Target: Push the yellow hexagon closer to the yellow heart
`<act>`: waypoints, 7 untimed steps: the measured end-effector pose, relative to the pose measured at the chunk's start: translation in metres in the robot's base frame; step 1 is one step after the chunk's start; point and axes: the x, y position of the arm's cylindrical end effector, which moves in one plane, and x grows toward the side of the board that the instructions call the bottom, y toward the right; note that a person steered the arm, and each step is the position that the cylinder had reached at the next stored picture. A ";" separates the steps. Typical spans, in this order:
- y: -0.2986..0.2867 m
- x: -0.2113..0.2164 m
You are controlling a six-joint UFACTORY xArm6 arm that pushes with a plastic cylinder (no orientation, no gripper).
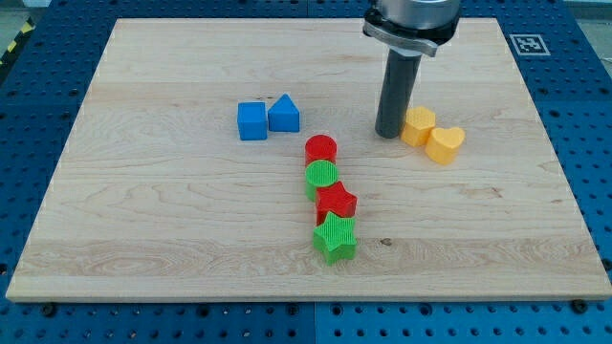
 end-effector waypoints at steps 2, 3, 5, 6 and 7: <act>0.007 -0.001; 0.014 -0.001; 0.015 -0.001; 0.015 -0.001; 0.014 0.005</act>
